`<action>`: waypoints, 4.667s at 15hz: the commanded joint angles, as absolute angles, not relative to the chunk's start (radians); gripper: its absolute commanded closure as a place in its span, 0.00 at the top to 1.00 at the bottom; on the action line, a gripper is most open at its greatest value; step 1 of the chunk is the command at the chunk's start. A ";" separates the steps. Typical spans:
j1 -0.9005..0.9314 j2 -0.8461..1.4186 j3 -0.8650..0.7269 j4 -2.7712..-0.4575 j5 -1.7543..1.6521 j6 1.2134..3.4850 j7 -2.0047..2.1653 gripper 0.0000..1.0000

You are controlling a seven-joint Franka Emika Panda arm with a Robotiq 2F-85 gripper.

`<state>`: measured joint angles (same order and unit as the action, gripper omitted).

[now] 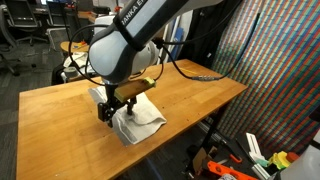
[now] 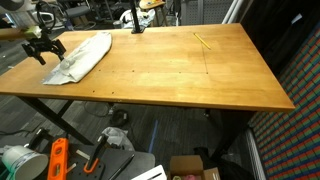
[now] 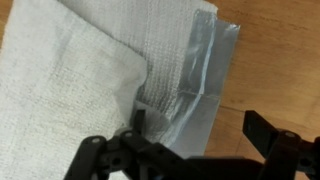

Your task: Fold the towel in half

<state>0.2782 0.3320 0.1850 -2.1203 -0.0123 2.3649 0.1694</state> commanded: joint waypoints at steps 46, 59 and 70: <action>0.253 0.177 0.161 -2.331 -0.165 2.337 0.234 0.08; 0.203 0.092 0.268 -2.317 0.416 2.427 -0.109 0.90; 0.168 0.158 0.133 -2.068 0.068 2.189 0.155 1.00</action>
